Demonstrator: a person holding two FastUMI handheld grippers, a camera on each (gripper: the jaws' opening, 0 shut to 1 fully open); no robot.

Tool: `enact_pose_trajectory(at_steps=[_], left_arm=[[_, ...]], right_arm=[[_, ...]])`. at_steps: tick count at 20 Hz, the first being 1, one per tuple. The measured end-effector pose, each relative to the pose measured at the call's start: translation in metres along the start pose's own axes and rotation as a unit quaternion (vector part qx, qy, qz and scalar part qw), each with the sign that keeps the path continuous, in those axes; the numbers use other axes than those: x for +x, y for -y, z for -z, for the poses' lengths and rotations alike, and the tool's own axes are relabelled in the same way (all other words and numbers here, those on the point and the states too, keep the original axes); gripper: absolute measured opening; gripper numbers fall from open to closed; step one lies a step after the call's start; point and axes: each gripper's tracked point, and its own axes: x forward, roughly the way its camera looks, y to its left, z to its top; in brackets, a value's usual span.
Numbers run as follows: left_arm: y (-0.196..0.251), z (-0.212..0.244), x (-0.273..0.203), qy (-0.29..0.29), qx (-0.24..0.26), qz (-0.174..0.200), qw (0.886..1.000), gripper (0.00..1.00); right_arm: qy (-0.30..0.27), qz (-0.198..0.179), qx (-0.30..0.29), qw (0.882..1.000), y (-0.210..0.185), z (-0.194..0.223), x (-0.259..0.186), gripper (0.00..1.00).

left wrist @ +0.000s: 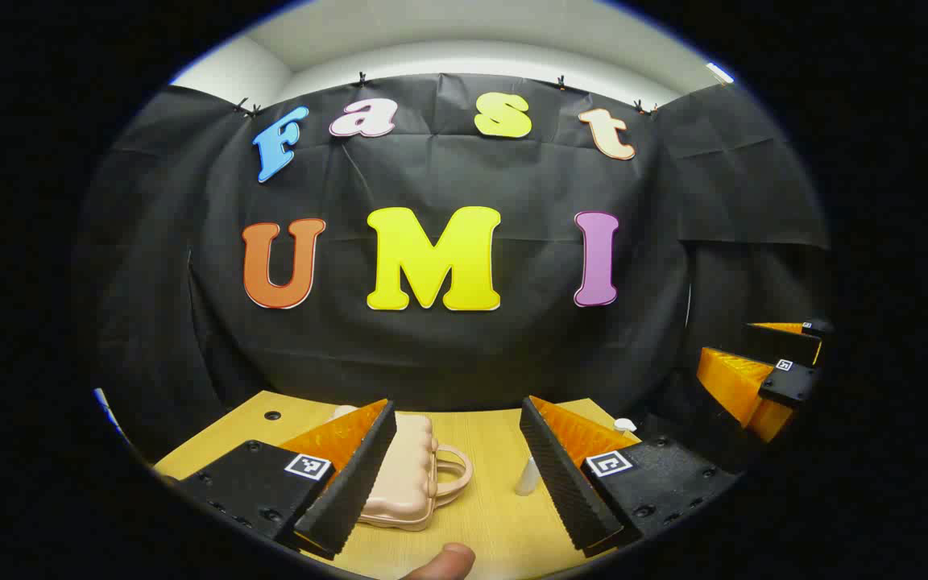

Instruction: First open the suitcase, pack the skin care products into it, and then close the suitcase.

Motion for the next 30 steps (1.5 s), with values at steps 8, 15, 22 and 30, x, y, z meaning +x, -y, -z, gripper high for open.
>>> enact_pose_trajectory(at_steps=[8, 15, 22, 30], left_arm=[[0.001, 0.002, 0.018, -0.005, 0.008, -0.010, 1.000, 0.99], [-0.009, 0.025, 0.039, -0.014, 0.043, -0.026, 0.999, 0.99], [-0.001, 0.130, 0.074, -0.058, 0.230, 0.010, 0.971, 0.99], [-0.005, 0.231, 0.117, -0.114, 0.492, 0.022, 0.863, 0.97]], right_arm=[[-0.004, -0.024, 0.002, 1.000, -0.006, 0.002, 0.027, 0.79], [-0.024, -0.014, -0.001, 1.000, 0.013, 0.020, 0.040, 0.80], [-0.052, 0.044, -0.023, 0.997, 0.092, 0.048, 0.034, 0.79], [-0.109, 0.083, 0.000, 0.991, 0.164, 0.105, 0.026, 0.80]])
